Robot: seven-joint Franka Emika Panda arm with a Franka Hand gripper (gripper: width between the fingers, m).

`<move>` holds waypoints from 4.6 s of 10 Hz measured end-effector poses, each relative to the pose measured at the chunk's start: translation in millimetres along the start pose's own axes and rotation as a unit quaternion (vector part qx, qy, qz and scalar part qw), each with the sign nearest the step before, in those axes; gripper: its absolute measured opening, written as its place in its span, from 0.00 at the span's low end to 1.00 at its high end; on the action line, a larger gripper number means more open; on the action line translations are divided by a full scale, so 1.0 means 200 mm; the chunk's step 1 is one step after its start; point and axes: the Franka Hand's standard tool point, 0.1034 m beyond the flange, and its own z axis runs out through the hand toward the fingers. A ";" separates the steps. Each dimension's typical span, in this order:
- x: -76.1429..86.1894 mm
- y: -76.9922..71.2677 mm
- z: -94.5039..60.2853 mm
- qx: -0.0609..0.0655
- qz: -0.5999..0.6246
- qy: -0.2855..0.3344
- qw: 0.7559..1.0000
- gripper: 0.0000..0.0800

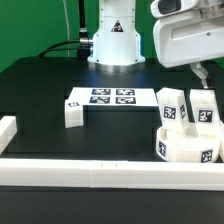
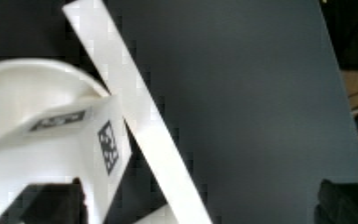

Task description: Assemble stool

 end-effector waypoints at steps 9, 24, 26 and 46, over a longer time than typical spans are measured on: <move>0.02 0.06 0.00 -0.032 -0.440 -0.002 0.897 0.81; 0.03 0.24 0.12 -0.076 -0.651 -0.002 0.755 0.66; 0.03 0.24 0.12 -0.076 -0.649 -0.002 0.757 0.48; 0.07 0.24 0.12 -0.058 -0.003 0.066 0.996 0.43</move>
Offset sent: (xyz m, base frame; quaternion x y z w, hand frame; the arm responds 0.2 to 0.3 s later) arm 0.0000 0.0000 0.0000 0.0000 0.0000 -0.1296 0.9916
